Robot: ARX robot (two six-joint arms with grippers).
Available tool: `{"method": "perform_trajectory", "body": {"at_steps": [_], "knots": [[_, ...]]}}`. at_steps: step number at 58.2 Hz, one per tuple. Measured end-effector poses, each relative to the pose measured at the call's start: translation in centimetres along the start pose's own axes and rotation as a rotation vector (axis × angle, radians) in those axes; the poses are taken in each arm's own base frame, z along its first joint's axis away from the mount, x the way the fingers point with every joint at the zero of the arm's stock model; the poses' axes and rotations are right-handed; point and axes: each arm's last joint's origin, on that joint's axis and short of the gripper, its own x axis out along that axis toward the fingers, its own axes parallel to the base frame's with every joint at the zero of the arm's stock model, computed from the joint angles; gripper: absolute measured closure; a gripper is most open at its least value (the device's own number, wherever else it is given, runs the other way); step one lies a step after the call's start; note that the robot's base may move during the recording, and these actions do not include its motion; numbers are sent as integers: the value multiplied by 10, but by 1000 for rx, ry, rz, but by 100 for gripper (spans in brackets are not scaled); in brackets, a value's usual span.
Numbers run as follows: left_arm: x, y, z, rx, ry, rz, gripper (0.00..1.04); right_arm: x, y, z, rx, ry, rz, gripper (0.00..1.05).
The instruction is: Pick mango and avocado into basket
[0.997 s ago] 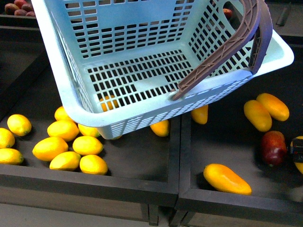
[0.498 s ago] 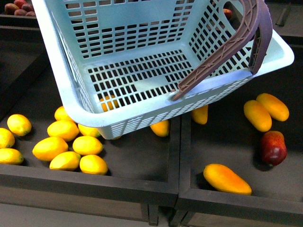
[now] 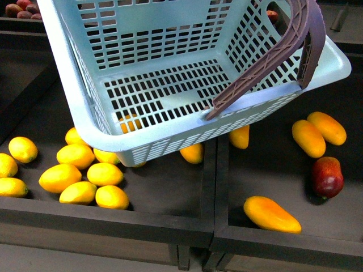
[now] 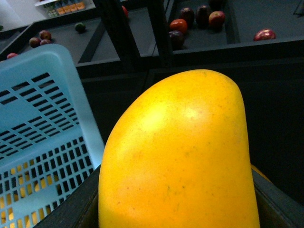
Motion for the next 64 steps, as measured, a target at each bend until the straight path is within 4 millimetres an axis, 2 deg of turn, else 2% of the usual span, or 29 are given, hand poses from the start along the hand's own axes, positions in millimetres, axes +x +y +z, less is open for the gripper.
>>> {"method": "perform_trajectory", "body": {"at_steps": [17, 25, 32, 39, 43, 51, 54, 57, 61, 64], "knots": [[0, 0, 0, 0, 0, 0, 100, 31, 54, 0, 8, 12, 69, 43], [0, 0, 0, 0, 0, 0, 100, 46, 78, -15, 0, 68, 55, 43], [0, 0, 0, 0, 0, 0, 100, 59, 88, -27, 25, 99, 48, 23], [0, 0, 0, 0, 0, 0, 100, 62, 90, -30, 84, 92, 51, 7], [2, 1, -1, 2, 9, 0, 100, 61, 88, -26, 119, 73, 44, 7], [3, 2, -1, 6, -3, 13, 100, 43, 62, -7, 148, -16, -62, 8], [3, 2, 0, 5, -6, 15, 100, 23, 47, -1, 58, -171, -129, 18], [2, 4, 1, 2, -6, 15, 100, -6, 38, 0, -75, -293, -175, 30], [3, 4, 1, 2, -5, 14, 100, -37, 40, -8, -176, -339, -189, 46], [3, 3, 0, 5, -2, 13, 100, -47, 42, -15, -196, -333, -184, 53]]}}
